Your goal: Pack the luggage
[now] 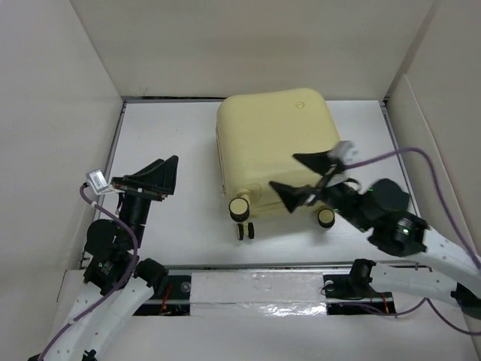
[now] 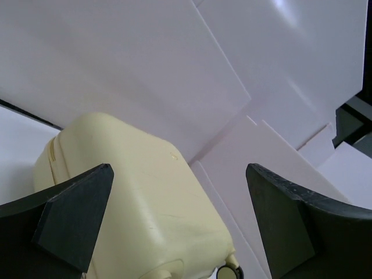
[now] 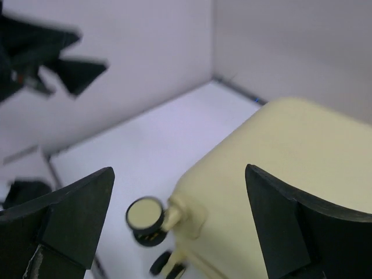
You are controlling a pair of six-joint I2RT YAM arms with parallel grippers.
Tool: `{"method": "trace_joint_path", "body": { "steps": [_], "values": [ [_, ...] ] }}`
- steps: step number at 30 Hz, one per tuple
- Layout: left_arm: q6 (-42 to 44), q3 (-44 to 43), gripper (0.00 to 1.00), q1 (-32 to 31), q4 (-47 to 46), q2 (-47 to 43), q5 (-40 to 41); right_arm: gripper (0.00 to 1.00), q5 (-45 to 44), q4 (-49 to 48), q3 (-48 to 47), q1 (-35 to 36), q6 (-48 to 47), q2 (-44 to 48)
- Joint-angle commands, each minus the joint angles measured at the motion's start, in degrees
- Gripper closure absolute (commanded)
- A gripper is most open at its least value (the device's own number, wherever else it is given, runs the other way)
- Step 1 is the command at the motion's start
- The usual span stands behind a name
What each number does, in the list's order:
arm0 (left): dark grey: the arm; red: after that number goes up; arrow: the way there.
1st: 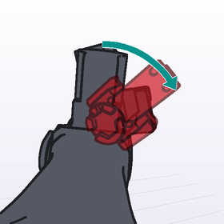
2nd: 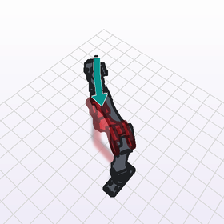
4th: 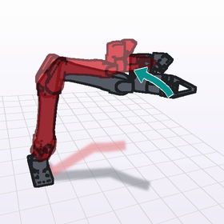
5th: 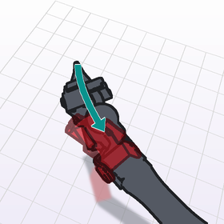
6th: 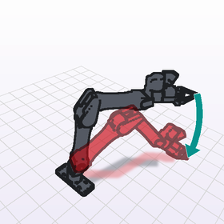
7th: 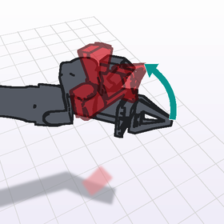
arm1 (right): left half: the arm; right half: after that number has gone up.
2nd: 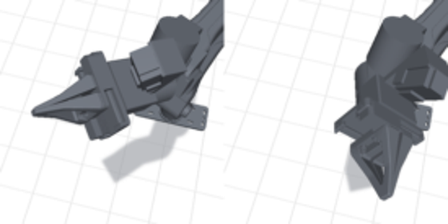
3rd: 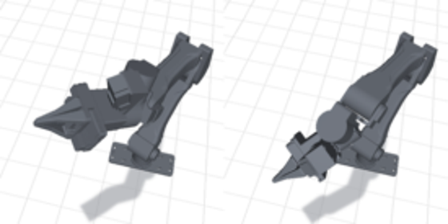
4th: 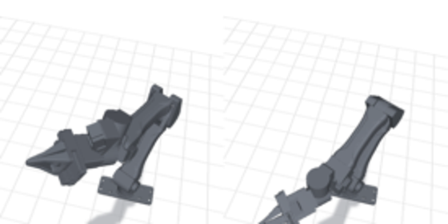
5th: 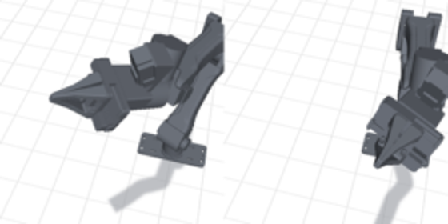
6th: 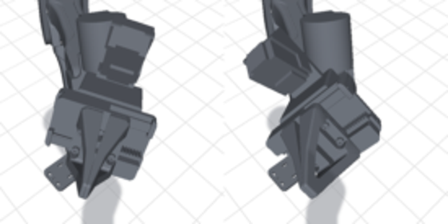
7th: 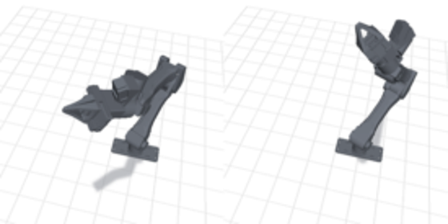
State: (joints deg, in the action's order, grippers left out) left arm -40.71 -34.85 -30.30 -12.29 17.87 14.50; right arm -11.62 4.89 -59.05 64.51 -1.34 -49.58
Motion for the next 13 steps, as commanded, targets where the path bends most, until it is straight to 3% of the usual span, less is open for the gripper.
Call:
{"method": "trace_joint_path", "body": {
  "steps": [1,5,13],
  "values": [
    [2.30,-4.08,0.01,-0.28,9.82,-0.20,-4.48,0.00,-16.67,-0.50,2.97,-3.67,-1.82,9.03],
    [6.33,-4.96,0.01,-0.28,10.71,-1.43,-5.10,0.00,-18.89,3.37,5.95,-9.82,0.46,13.28],
    [7.93,-5.31,0.01,-0.28,11.06,-1.70,-6.42,0.00,-6.93,3.29,8.69,-17.48,4.77,11.97]
  ]
}}
